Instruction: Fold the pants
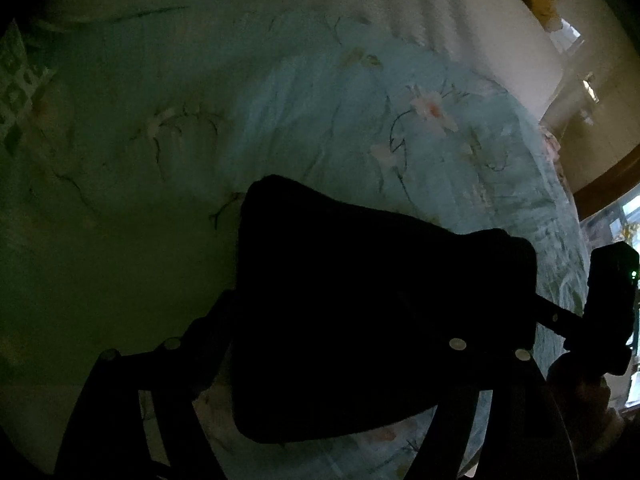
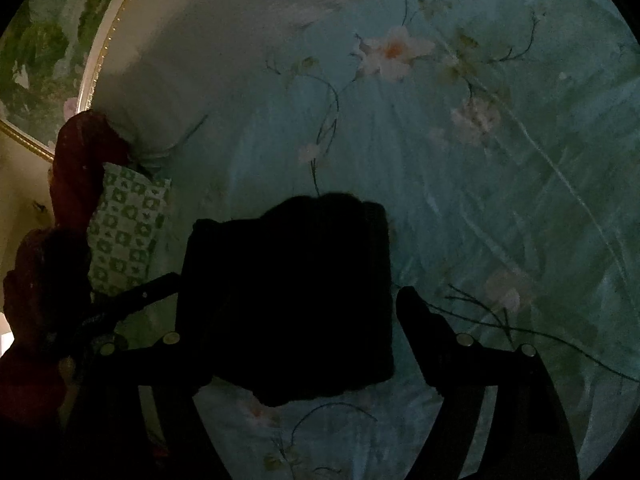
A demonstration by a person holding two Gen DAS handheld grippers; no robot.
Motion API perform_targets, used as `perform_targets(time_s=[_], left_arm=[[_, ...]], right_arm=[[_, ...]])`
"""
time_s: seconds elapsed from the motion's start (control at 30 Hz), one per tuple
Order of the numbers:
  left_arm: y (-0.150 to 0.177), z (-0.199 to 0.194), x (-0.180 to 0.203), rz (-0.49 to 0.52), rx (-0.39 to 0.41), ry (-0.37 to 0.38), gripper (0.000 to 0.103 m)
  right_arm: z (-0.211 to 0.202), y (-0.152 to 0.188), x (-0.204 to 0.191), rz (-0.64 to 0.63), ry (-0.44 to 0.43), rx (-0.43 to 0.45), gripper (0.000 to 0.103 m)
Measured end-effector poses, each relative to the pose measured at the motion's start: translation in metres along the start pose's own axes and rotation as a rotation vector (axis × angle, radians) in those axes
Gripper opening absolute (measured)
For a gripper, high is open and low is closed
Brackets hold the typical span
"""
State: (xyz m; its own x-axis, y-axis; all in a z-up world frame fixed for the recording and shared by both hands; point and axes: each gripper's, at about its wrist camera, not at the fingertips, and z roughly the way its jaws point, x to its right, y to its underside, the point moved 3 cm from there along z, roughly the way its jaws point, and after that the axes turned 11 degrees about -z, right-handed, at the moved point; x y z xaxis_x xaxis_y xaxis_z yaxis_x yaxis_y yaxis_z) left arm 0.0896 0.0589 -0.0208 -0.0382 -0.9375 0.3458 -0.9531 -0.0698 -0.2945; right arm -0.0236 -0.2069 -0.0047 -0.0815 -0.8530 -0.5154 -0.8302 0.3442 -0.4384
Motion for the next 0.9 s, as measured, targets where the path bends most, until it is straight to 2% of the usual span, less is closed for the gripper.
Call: perform_targets(time_s=[0.33,0.57,0.77,0.9], left_arm=[[-0.007,0.024,-0.023,-0.070,-0.047,0.024,0.079],[-0.007,0.040,-0.029,-0.098,-0.077,0.040,0.083],[-0.008,0.049,-0.034,-0.108,-0.083,0.043,0.083],[-0.009,0.055,-0.038,-0.128,-0.084,0.053,0.078]], right_arm=[[0.017,0.003,0.008,0.013,-0.013,-0.030,0.081],[0.026,0.004,0.017,0.030,-0.037,-0.045,0.086],[0.035,0.003,0.025,0.024,-0.048,-0.049,0.086],[0.039,0.003,0.028,0.011,-0.057,-0.053,0.086]])
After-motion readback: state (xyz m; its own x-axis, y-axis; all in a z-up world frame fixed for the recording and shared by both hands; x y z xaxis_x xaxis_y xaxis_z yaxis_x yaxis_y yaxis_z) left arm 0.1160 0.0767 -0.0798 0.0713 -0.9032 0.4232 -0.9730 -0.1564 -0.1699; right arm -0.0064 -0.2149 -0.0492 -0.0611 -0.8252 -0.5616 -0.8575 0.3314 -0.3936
